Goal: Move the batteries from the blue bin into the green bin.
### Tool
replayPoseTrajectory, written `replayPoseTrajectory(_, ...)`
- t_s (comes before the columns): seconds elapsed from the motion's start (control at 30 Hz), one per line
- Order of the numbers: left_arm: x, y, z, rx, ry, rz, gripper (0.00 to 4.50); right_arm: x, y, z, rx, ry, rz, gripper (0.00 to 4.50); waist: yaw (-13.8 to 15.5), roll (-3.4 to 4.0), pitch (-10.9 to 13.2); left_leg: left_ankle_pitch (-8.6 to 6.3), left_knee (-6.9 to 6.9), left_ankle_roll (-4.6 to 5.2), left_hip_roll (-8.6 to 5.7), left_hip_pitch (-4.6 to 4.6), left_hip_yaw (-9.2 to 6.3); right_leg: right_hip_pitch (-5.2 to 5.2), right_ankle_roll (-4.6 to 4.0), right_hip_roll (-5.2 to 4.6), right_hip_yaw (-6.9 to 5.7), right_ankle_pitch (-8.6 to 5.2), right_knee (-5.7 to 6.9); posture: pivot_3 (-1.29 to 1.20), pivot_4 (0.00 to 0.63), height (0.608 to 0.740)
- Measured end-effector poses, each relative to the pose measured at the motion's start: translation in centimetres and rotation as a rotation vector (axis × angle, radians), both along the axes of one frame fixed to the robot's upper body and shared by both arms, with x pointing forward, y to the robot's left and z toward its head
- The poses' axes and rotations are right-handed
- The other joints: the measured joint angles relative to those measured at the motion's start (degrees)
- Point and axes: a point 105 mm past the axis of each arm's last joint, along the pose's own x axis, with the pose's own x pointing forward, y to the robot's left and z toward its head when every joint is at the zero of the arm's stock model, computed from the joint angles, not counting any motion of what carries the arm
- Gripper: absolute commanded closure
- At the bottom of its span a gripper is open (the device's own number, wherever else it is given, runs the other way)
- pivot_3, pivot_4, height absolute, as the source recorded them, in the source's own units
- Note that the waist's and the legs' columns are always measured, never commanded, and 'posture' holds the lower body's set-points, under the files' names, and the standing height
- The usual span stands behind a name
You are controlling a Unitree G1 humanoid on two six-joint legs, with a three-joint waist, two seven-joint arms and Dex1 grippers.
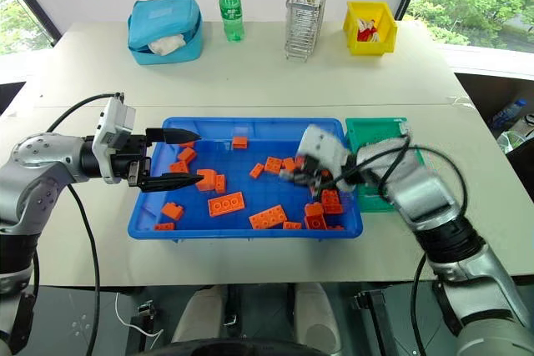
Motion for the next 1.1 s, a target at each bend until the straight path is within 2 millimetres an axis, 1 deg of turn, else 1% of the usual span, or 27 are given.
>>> replayPoseTrajectory(0.07,0.0,0.0,-0.1,0.000,0.002,0.001,0.00,0.6,-2.2,3.4,0.037,-0.064,-0.091,4.45,0.23,0.00,0.00,0.00,-0.02,0.00,0.00,0.00,-0.01,0.01,-0.01,-0.02,-0.01,-0.01,-0.02,0.00,0.150,0.736)
replayPoseTrajectory(0.1,0.0,0.1,-0.1,-0.001,0.004,0.001,0.00,0.7,-3.7,5.0,0.048,-0.093,-0.146,4.45,0.41,0.00,0.00,0.00,-0.03,0.00,0.00,-0.01,-0.02,0.02,-0.02,-0.02,-0.03,-0.01,-0.05,0.00,0.150,0.736)
replayPoseTrajectory(0.13,0.0,0.1,-0.2,-0.002,0.007,0.002,0.00,0.8,-5.4,6.1,0.052,-0.112,-0.207,4.45,0.61,0.00,0.00,-0.01,-0.04,0.00,0.00,-0.01,0.00,0.02,-0.02,-0.03,-0.03,-0.02,-0.08,0.00,0.150,0.736)
replayPoseTrajectory(0.2,0.1,0.3,-0.3,-0.004,0.014,0.006,0.00,0.6,-8.2,7.1,0.046,-0.126,-0.307,4.45,0.82,0.00,0.00,-0.01,-0.05,0.01,-0.01,-0.02,0.01,0.01,-0.02,-0.03,-0.02,-0.02,-0.11,0.00,0.150,0.736)
replayPoseTrajectory(0.23,0.2,0.4,-0.4,-0.006,0.018,0.008,0.00,0.3,-9.7,7.0,0.032,-0.119,-0.356,4.45,0.98,-0.01,0.00,-0.01,-0.06,0.01,-0.01,-0.02,0.01,0.01,-0.02,-0.03,-0.02,-0.02,-0.12,0.00,0.150,0.736)
replayPoseTrajectory(0.27,0.2,0.5,-0.4,-0.008,0.022,0.010,0.00,-0.1,-11.2,6.4,0.016,-0.097,-0.405,4.45,1.07,-0.01,-0.01,-0.01,-0.07,0.01,-0.01,-0.02,0.01,0.02,-0.02,-0.03,-0.02,-0.02,-0.12,0.00,0.150,0.736)
replayPoseTrajectory(0.3,0.3,0.6,-0.5,-0.009,0.024,0.012,0.00,-0.4,-12.0,5.7,0.012,-0.072,-0.434,4.45,1.07,-0.01,-0.01,-0.01,-0.07,0.01,-0.01,-0.02,0.02,0.00,-0.02,-0.03,-0.02,-0.02,-0.12,0.00,0.150,0.736)
replayPoseTrajectory(0.37,0.4,0.8,-0.5,-0.010,0.023,0.014,0.00,-0.9,-13.0,4.1,0.000,-0.024,-0.463,4.45,0.94,-0.01,-0.01,-0.01,-0.06,0.01,0.00,0.00,0.01,0.01,-0.01,-0.01,-0.01,-0.01,-0.10,0.00,0.150,0.736)
replayPoseTrajectory(0.43,0.6,1.1,-0.6,-0.011,0.031,0.027,0.00,-1.4,-13.7,2.1,-0.024,0.018,-0.484,3.38,0.64,0.00,-0.01,-0.01,-0.06,0.02,-0.01,0.02,0.02,0.01,-0.01,-0.01,0.02,-0.01,-0.07,0.00,0.150,0.736)
replayPoseTrajectory(0.47,0.7,1.3,-0.7,-0.009,0.034,0.034,0.00,-1.5,-13.9,1.6,-0.029,0.022,-0.491,3.00,0.46,0.00,-0.01,-0.01,-0.05,0.01,-0.01,0.02,0.02,0.00,-0.01,-0.01,0.02,-0.01,-0.05,0.00,0.150,0.736)
replayPoseTrajectory(0.53,1.0,1.8,-0.6,-0.004,0.038,0.052,0.00,-1.4,-14.0,1.0,-0.030,0.004,-0.499,2.01,0.02,0.00,-0.01,-0.01,-0.04,0.01,-0.01,0.02,0.00,0.01,-0.01,0.00,0.02,-0.01,-0.04,0.00,0.150,0.736)
replayPoseTrajectory(0.6,1.4,2.3,0.0,-0.002,0.022,0.068,0.00,-1.3,-14.2,0.6,-0.032,-0.018,-0.491,0.99,-0.11,0.00,-0.01,-0.01,-0.04,0.01,-0.01,0.02,0.00,0.01,0.00,0.01,0.02,-0.01,-0.04,0.00,0.150,0.736)
replayPoseTrajectory(0.63,1.5,2.6,0.3,-0.003,0.014,0.075,0.00,-1.3,-14.4,0.5,-0.030,-0.029,-0.485,0.42,-0.13,0.00,-0.01,-0.01,-0.05,0.02,-0.01,0.02,0.00,0.01,0.01,0.01,0.02,-0.01,-0.04,0.00,0.150,0.736)
replayPoseTrajectory(0.67,1.6,3.0,0.5,0.000,0.008,0.087,0.00,-1.2,-14.7,0.6,-0.023,-0.043,-0.483,0.04,-0.13,0.00,-0.01,-0.01,-0.06,0.02,-0.01,0.02,0.01,0.00,0.01,0.01,0.02,-0.01,-0.04,0.00,0.150,0.736)
replayPoseTrajectory(0.77,1.5,4.0,0.6,0.027,0.013,0.098,0.00,-1.6,-16.1,1.3,-0.024,-0.078,-0.444,0.04,-0.07,0.01,0.00,-0.01,-0.07,0.02,-0.01,0.02,0.02,0.00,0.03,0.01,0.02,0.00,-0.06,0.00,0.150,0.736)
replayPoseTrajectory(0.83,1.2,5.7,1.0,0.059,0.022,0.120,0.00,-2.7,-17.4,2.0,-0.064,-0.085,-0.384,0.04,0.01,0.02,0.02,-0.01,-0.09,0.02,-0.01,0.01,0.02,-0.02,0.03,0.01,0.01,-0.01,-0.06,0.00,0.150,0.736)
replayPoseTrajectory(0.93,0.7,8.7,2.2,0.101,0.024,0.169,0.00,-4.2,-19.2,3.4,-0.088,-0.086,-0.311,0.04,-0.08,0.02,0.02,-0.01,-0.10,0.02,0.00,0.07,0.04,0.01,0.01,0.00,0.01,-0.03,-0.07,0.00,0.150,0.736)
replayPoseTrajectory(1.03,0.1,10.6,3.2,0.130,0.036,0.192,0.00,-5.2,-21.0,4.2,-0.099,-0.074,-0.285,0.04,-0.18,0.03,0.02,-0.01,-0.09,0.01,0.01,0.11,0.08,0.03,-0.03,-0.03,0.01,-0.05,-0.08,0.00,0.150,0.736)
replayPoseTrajectory(1.1,0.1,11.6,3.5,0.127,0.048,0.215,0.00,-5.7,-22.1,4.2,-0.102,-0.050,-0.289,0.04,-0.20,0.04,0.02,-0.01,-0.09,0.01,0.01,0.13,0.09,0.04,-0.04,-0.04,0.01,-0.06,-0.08,0.00,0.150,0.736)
